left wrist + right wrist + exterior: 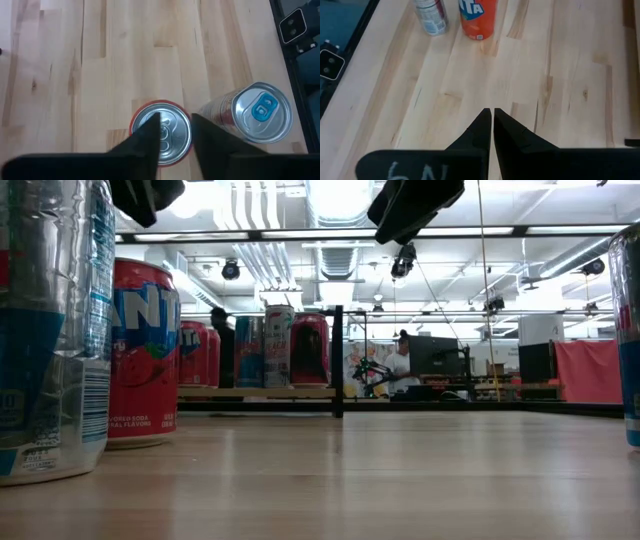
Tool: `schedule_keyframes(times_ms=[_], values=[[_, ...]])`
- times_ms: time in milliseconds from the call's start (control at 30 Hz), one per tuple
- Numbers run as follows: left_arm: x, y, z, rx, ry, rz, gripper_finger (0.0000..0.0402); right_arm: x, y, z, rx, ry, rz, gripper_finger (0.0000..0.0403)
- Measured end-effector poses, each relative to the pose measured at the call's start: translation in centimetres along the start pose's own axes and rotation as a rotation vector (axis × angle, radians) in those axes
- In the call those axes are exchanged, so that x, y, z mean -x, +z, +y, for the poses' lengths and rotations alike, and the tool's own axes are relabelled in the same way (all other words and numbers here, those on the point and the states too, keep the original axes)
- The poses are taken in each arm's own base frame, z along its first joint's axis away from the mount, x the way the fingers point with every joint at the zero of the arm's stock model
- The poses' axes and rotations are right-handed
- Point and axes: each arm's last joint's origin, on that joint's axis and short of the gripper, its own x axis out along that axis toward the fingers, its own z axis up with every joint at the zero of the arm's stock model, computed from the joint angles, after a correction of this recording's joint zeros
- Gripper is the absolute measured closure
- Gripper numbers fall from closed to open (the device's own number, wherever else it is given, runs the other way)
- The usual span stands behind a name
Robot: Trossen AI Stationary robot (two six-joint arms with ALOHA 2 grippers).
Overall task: Place canned beverage on shelf
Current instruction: Put the red soda can on the shelf aligned with the other red soda can
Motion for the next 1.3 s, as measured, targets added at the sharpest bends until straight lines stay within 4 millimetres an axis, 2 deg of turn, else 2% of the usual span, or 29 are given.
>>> schedule_keyframes(times_ms=[300,433,567,1300], values=[[-0.6,-0.7,0.1,-0.030,0.053,0.067,0.0107,-0.1,0.1,0.0,0.000,0.000,-0.004,0.0394],[-0.6,-0.7,0.1,-0.031,0.056,0.068,0.0048,-0.1,0.0,0.0,-0.011,0.000,-0.001,0.0394],[-0.6,-0.7,0.1,-0.027,0.056,0.067,0.0035,-0.2,0.0,0.0,-0.011,0.001,0.000,0.0394],[-1.8,-1.6,0.3,-0.036,0.084,0.064,0.0041,-0.7,-0.2,-0.1,-0.018,0.001,0.020,0.0394]])
